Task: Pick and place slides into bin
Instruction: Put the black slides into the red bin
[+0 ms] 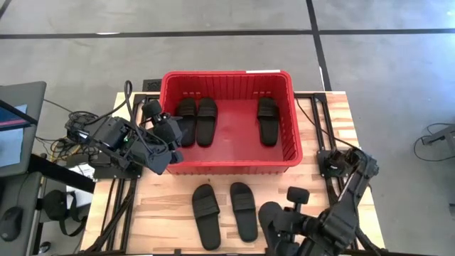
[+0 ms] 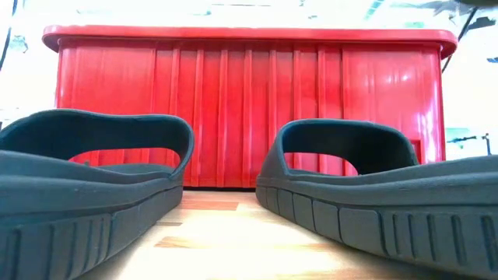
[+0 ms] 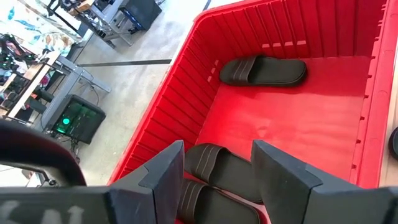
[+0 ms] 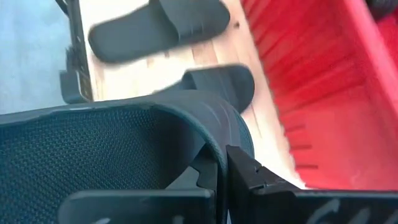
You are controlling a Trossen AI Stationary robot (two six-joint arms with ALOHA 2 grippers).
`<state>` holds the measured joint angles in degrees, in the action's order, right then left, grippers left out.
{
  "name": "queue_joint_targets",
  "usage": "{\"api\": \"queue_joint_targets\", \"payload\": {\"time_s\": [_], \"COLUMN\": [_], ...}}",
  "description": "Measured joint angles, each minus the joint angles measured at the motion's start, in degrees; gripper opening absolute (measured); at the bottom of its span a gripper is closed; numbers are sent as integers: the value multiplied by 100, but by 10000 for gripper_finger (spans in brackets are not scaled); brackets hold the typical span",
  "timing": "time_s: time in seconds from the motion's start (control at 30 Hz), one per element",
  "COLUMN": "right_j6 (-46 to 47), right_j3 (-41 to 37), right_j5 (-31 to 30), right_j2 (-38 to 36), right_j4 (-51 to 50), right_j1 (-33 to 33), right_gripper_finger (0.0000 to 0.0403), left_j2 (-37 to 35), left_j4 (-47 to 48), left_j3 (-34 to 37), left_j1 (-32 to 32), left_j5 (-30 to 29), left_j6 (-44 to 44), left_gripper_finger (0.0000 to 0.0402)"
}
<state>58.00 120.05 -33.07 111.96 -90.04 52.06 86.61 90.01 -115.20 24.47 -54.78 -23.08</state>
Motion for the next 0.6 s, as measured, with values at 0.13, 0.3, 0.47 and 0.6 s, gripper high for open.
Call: {"api": "queue_joint_targets", "payload": {"time_s": [0.13, 0.3, 0.47, 0.6], "right_j6": [-519, -1291, -2054, -2400], "right_j3": [517, 1178, 1442, 1434], "right_j5": [-29, -57, -290, -337], "right_j2": [0, 0, -119, -343], "right_j4": [-5, 4, 187, 177], "right_j1": [-209, -460, -670, -838], "right_gripper_finger": [1, 1, 0, 0], "left_j2": [0, 0, 0, 0], "left_j4": [1, 1, -1, 1], "left_j3": [0, 0, 0, 0], "left_j1": [0, 0, 0, 0], "left_j5": [0, 0, 0, 6], "left_j6": [1, 1, 1, -1], "left_gripper_finger": [177, 176, 177, 177]}}
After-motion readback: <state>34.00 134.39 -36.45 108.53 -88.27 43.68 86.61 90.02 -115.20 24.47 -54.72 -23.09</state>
